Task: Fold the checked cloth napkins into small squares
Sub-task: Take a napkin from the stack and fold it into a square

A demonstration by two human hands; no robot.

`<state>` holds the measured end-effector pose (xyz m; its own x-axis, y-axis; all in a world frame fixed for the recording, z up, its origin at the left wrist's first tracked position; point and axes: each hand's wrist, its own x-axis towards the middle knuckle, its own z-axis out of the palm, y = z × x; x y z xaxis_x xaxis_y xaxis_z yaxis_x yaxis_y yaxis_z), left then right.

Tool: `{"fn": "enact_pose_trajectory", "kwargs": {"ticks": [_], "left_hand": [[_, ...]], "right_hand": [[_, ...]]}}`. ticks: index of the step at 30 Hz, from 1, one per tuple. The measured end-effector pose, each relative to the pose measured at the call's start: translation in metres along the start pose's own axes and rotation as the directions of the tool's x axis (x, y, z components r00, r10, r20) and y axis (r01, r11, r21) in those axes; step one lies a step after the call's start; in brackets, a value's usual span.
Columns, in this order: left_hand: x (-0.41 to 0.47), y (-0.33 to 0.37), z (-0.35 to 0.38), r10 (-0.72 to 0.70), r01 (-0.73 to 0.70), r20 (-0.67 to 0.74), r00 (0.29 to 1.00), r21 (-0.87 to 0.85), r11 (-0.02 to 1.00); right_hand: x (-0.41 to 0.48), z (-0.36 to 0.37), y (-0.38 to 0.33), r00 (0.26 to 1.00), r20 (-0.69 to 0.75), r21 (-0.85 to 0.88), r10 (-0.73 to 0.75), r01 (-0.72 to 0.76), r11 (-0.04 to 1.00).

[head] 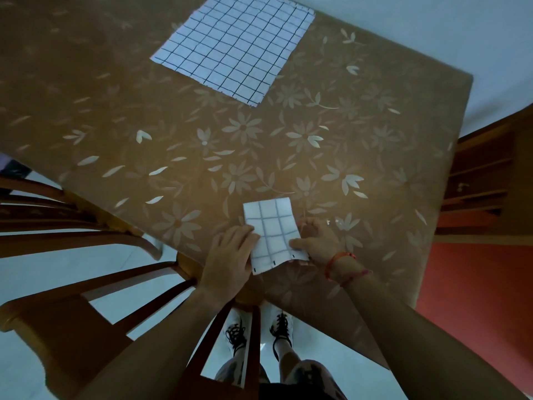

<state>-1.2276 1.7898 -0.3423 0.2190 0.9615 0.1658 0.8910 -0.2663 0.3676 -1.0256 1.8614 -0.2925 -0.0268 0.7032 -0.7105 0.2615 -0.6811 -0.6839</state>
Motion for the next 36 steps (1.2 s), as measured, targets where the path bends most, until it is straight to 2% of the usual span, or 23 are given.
{"fn": "enact_pose_trajectory", "kwargs": {"ticks": [5,9,14,16,19,24,27,31,36], "left_hand": [[-0.006,-0.001,-0.003,0.011,-0.011,-0.008,1.000,0.000,1.000],[-0.013,-0.004,-0.001,-0.028,0.028,-0.011,1.000,-0.022,0.999],[-0.015,-0.007,-0.001,-0.085,0.086,0.030,0.996,-0.051,0.995],[-0.015,-0.008,-0.001,-0.123,0.127,0.043,0.991,-0.083,0.988],[-0.011,-0.008,-0.004,-0.199,0.204,0.053,0.979,-0.147,0.968],[0.002,-0.007,-0.009,-0.318,0.331,0.092,0.944,-0.242,0.912],[0.007,-0.011,-0.010,-0.393,0.409,0.114,0.912,-0.302,0.861],[0.012,-0.014,-0.010,-0.467,0.481,0.133,0.874,-0.372,0.794],[0.019,-0.016,-0.012,-0.520,0.536,0.149,0.841,-0.355,0.766]], "right_hand": [[-0.001,-0.005,0.008,0.996,0.012,-0.168,-0.085,0.086,0.982],[-0.003,-0.005,0.014,0.993,0.113,-0.135,-0.037,0.052,0.989],[-0.002,-0.006,0.015,0.991,0.132,-0.151,0.028,-0.008,0.989],[-0.002,-0.008,0.015,0.988,0.153,-0.184,-0.002,0.030,0.983],[0.000,-0.010,0.017,0.974,0.196,-0.271,-0.112,0.163,0.949],[0.010,-0.005,0.017,0.948,0.116,-0.491,-0.296,0.313,0.813],[0.017,-0.002,0.012,0.926,0.042,-0.536,-0.374,0.337,0.774],[0.024,0.002,0.007,0.928,0.055,-0.501,-0.368,0.345,0.794],[0.038,0.005,0.010,0.951,0.003,-0.554,-0.308,0.259,0.792]]}}
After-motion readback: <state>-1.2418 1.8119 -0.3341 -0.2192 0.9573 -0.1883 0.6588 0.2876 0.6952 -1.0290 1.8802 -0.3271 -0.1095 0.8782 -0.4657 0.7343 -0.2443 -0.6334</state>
